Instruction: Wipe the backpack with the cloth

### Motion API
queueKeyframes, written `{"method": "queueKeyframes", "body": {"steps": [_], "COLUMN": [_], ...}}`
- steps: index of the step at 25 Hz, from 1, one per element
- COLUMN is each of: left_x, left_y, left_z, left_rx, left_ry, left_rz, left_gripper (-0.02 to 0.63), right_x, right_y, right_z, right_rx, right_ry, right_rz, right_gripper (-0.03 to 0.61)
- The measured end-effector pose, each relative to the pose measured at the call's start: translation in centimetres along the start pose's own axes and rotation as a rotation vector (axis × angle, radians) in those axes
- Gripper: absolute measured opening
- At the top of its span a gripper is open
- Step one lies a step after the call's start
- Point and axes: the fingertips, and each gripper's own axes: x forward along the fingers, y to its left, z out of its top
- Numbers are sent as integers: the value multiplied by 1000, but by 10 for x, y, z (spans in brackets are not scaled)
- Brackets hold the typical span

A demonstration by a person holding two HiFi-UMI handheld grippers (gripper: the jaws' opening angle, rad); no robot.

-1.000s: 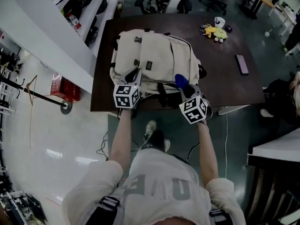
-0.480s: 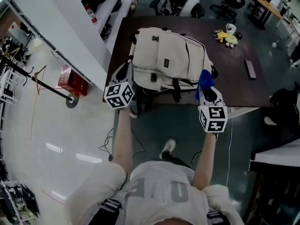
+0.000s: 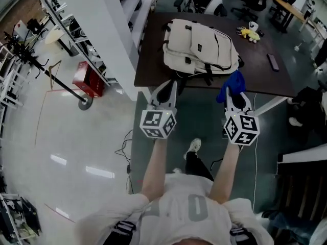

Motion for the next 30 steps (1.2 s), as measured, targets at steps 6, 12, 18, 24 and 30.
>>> {"method": "queueKeyframes", "body": {"steps": [6, 12, 18, 24, 30], "left_x": [-73, -111, -123, -130, -134], "left_y": [-10, -14, -35, -65, -78], "left_z": [24, 54, 61, 61, 56], "left_rx": [16, 29, 50, 82, 97], "left_ry": [-4, -62, -67, -56, -38], "left_rz": [-13, 8, 13, -22, -27], "left_gripper": [5, 5, 5, 5, 5], "right_x": [-54, -83, -111, -136, -149], "right_y": [59, 93, 81, 57, 47], "right_z": [16, 22, 27, 23, 19], "right_rx": [-42, -144, -140, -93, -77], "right_ry": [-22, -7, -19, -34, -43], "right_rz": [34, 54, 32, -7, -12], "right_gripper": [41, 41, 41, 42, 42]}}
